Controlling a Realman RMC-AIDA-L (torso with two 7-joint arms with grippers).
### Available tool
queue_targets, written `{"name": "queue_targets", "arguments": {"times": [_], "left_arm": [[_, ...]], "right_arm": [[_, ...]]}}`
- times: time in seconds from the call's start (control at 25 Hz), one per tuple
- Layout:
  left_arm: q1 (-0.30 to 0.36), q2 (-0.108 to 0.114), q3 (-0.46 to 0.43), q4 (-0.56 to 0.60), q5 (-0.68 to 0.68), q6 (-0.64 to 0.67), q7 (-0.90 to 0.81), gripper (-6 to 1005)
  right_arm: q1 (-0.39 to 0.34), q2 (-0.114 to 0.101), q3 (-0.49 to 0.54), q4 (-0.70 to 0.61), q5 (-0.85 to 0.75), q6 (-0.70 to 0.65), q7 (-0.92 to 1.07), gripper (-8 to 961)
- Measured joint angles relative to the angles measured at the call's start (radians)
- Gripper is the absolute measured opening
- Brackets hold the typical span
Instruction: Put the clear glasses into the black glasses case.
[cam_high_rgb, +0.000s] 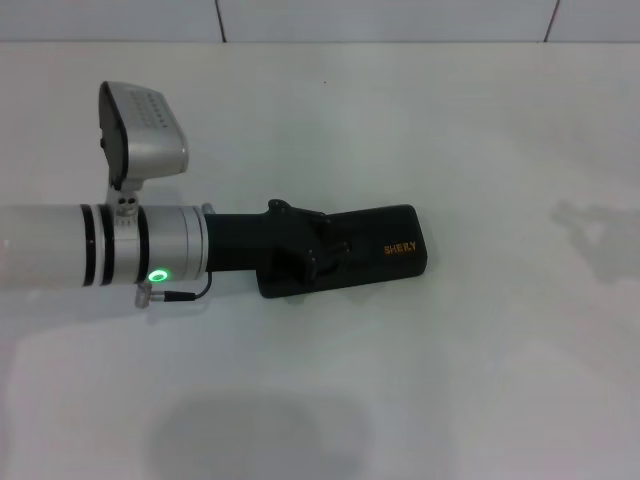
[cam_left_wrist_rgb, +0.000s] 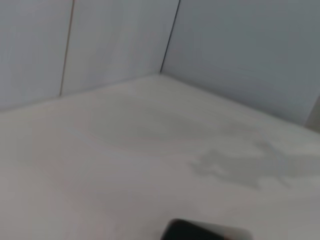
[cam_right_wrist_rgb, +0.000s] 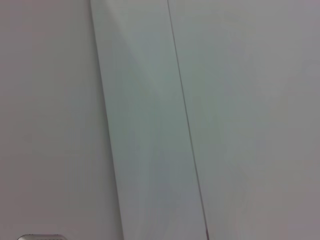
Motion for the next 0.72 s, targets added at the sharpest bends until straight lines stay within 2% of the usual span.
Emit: {"name": "queue_targets", "arguments": {"times": [0.36,0.56,0.72], "left_arm": [[0.016,-0.004,0.0,-0.025,-0.044,0.053,0.081,254],[0.031,-0.001,-0.002,-0.007,-0.087,0.157,0.11,255],[0.058,0.002,-0.002,0.053,-0.13,0.274,0.106,254]], "right_arm": [[0.006,0.002,-0.031,0.001,-0.001,0.01,0.001,102],[0.015,0.001,-0.031,0.01,-0.053,0.016,0.0,104],[0.026,0.005,-0.047,0.01,-0.117,0.027,-0.015,105]]}}
